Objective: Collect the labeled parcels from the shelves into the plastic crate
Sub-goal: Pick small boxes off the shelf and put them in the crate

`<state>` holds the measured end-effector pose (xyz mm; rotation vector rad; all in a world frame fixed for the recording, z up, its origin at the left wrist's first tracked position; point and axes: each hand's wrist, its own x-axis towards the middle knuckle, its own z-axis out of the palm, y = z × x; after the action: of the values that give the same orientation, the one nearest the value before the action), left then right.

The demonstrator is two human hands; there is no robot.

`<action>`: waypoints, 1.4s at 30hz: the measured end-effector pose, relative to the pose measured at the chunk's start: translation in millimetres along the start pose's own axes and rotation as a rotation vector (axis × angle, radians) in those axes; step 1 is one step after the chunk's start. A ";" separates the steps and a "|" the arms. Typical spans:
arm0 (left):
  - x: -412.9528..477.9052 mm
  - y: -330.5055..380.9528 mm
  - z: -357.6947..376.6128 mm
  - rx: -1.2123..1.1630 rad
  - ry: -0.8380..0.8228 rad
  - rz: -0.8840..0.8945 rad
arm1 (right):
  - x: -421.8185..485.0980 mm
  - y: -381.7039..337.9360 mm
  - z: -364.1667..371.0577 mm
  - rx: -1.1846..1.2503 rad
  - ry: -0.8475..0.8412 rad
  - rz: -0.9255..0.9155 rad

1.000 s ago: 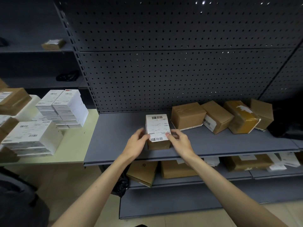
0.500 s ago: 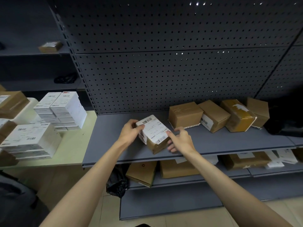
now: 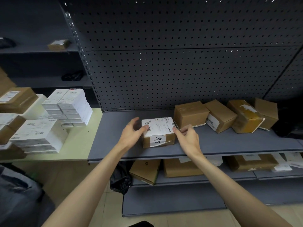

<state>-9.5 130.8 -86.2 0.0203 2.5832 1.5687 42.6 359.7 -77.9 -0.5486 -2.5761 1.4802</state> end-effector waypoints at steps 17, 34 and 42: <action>-26.5 3.0 25.2 -0.105 -0.070 -0.052 | -8.4 -4.4 18.3 0.018 -0.263 -0.069; -16.3 110.8 -11.6 -0.251 0.193 0.439 | 18.5 -99.2 -27.4 0.286 -0.038 -0.495; -16.1 112.7 -14.0 -0.253 0.221 0.470 | 18.9 -101.0 -23.0 0.297 -0.012 -0.534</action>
<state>-0.7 169.5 21.4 0.4907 2.6496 2.1588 6.3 339.2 18.8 0.1740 -2.1949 1.6046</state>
